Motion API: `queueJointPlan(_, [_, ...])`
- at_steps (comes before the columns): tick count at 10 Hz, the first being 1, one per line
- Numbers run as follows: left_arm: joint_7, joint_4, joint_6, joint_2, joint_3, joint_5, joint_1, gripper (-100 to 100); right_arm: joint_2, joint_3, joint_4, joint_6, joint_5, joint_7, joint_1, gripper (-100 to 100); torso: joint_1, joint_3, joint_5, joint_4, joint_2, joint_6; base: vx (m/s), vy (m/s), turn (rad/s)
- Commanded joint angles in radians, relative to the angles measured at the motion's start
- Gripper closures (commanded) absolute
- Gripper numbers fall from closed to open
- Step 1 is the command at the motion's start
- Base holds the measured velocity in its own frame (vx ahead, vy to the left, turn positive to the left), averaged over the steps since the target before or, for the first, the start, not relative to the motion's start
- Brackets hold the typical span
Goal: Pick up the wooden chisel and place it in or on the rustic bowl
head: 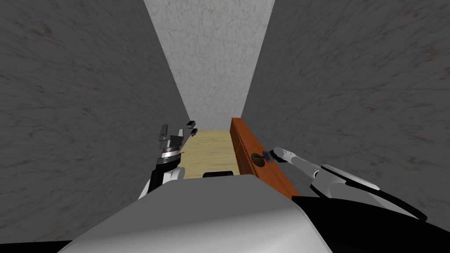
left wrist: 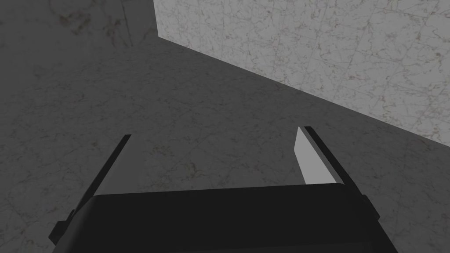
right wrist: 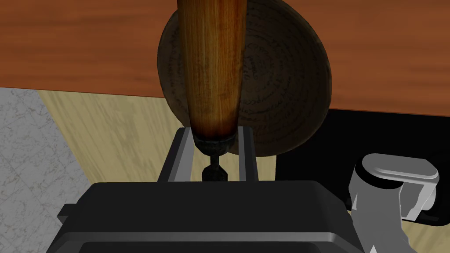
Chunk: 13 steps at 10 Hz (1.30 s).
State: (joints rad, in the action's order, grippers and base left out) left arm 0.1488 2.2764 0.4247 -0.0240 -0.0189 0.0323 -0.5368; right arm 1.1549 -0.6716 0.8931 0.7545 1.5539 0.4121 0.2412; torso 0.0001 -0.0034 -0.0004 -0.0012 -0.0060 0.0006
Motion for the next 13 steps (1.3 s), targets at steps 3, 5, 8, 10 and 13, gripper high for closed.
queueJointPlan(3, [0.0,0.0,0.0,0.0,0.0,0.0,0.0,0,0.0,0.001,0.001,0.002,-0.002,-0.001,0.002,-100,0.0,0.002,0.0,0.0,0.004,0.001,0.012,-0.004,0.009])
queueJointPlan(5, [0.0,0.0,0.0,0.0,0.0,0.0,0.0,0,0.0,0.001,0.001,0.002,-0.002,-0.001,0.002,-100,0.001,0.002,0.0,0.001,0.005,0.001,0.0,0.0,0.0])
queueJointPlan(8, [0.0,0.0,0.0,0.0,0.0,0.0,0.0,0,0.008,0.01,-0.007,0.018,-0.013,0.029,0.005,-100,0.001,0.003,0.0,0.001,0.005,0.001,0.009,0.006,-0.033])
queueJointPlan(10, [0.0,0.0,0.0,0.0,0.0,0.0,0.0,0,0.024,0.029,-0.021,0.051,-0.036,0.091,0.012,-100,0.004,0.001,0.001,0.0,0.002,0.002,0.087,0.074,-0.169])
queueJointPlan(13, [0.0,0.0,0.0,0.0,0.0,0.0,0.0,0,0.04,0.047,-0.036,0.084,-0.058,0.152,0.018,-100,0.007,-0.001,0.002,-0.001,-0.001,0.001,0.084,0.081,-0.12])
